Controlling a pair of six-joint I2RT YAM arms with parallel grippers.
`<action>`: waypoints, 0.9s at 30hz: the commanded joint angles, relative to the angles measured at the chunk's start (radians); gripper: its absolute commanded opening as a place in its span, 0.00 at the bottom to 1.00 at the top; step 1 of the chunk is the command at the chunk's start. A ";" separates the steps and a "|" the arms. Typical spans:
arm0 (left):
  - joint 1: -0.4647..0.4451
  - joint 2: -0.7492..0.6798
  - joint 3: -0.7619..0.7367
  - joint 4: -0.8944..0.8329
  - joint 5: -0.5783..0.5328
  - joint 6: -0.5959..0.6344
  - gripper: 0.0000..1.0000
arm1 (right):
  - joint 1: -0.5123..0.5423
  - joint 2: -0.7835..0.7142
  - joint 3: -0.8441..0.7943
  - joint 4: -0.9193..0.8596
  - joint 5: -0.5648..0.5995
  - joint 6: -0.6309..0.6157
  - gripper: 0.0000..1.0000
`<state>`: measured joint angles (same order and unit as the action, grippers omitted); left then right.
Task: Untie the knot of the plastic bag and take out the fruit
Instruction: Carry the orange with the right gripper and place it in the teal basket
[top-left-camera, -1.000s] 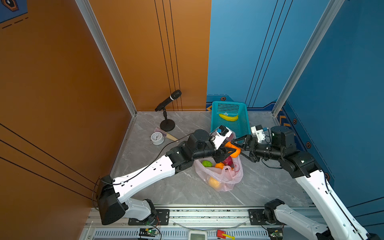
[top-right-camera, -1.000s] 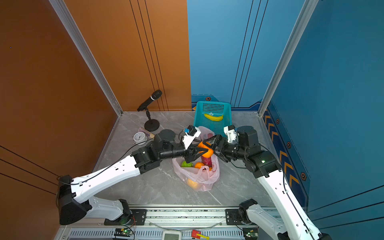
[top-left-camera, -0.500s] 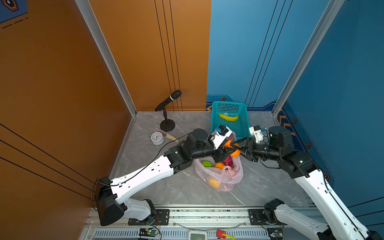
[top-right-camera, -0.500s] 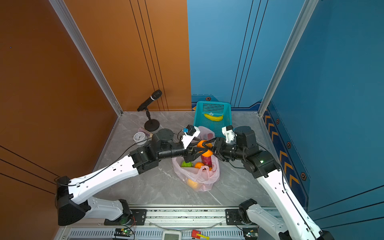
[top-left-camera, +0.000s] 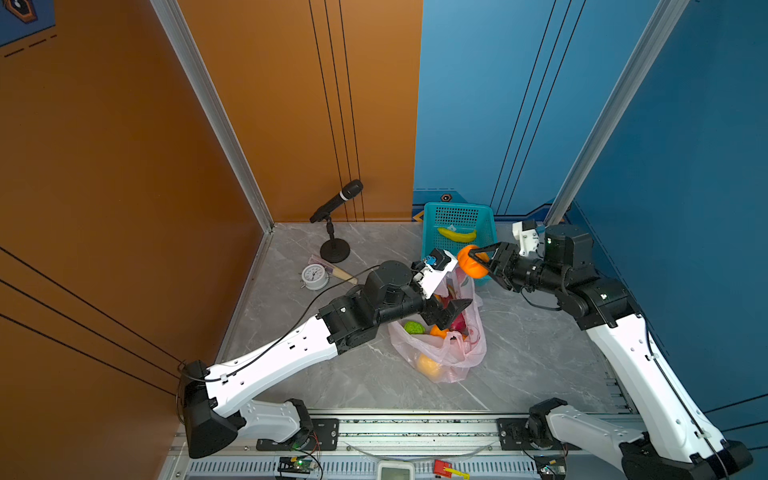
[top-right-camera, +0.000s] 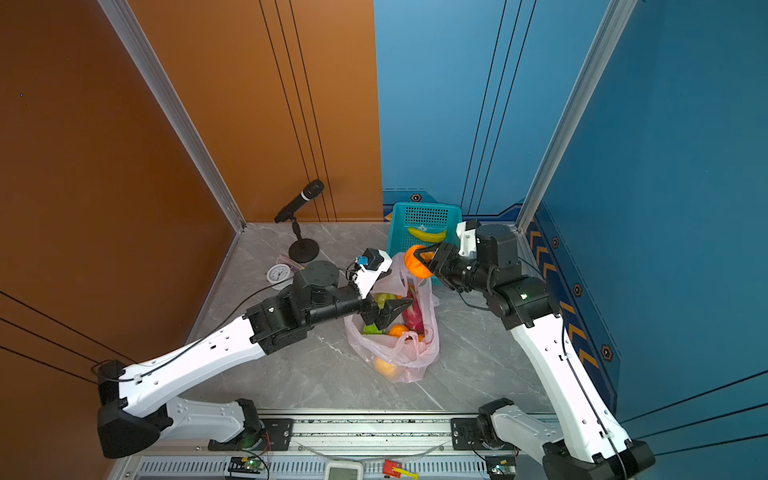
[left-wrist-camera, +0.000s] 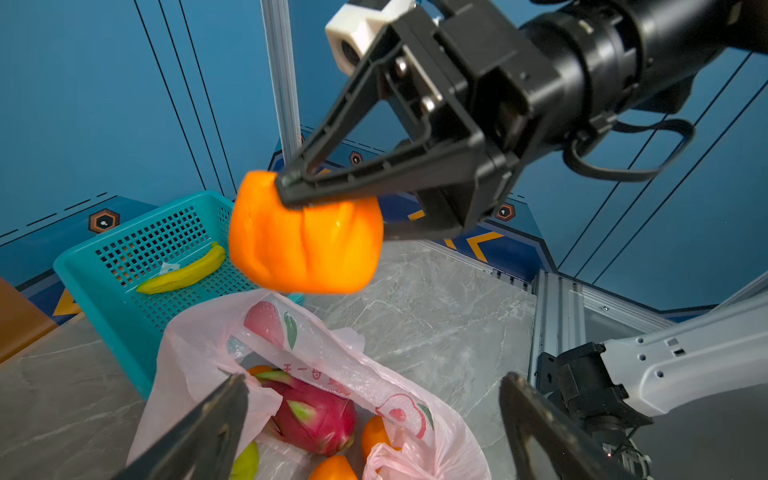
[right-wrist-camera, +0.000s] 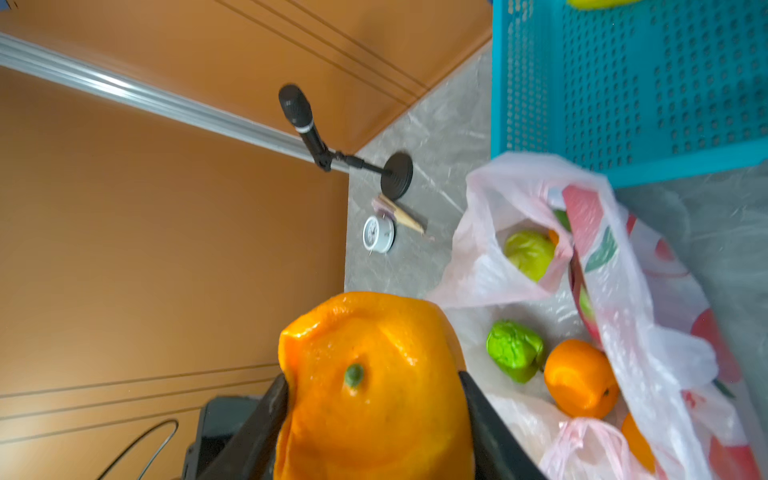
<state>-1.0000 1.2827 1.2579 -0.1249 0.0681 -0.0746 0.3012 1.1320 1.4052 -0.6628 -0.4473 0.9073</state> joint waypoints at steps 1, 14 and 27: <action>-0.003 -0.013 0.042 -0.045 -0.035 0.014 0.96 | -0.045 0.072 0.059 0.026 0.087 -0.091 0.43; 0.042 0.028 0.114 -0.143 0.035 0.028 0.97 | -0.124 0.468 0.236 0.005 0.247 -0.274 0.42; 0.152 0.141 0.312 -0.293 0.074 0.024 0.98 | -0.142 0.934 0.536 -0.074 0.320 -0.334 0.39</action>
<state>-0.8715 1.3987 1.5078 -0.3496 0.1108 -0.0589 0.1650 2.0083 1.8698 -0.6762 -0.1696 0.5995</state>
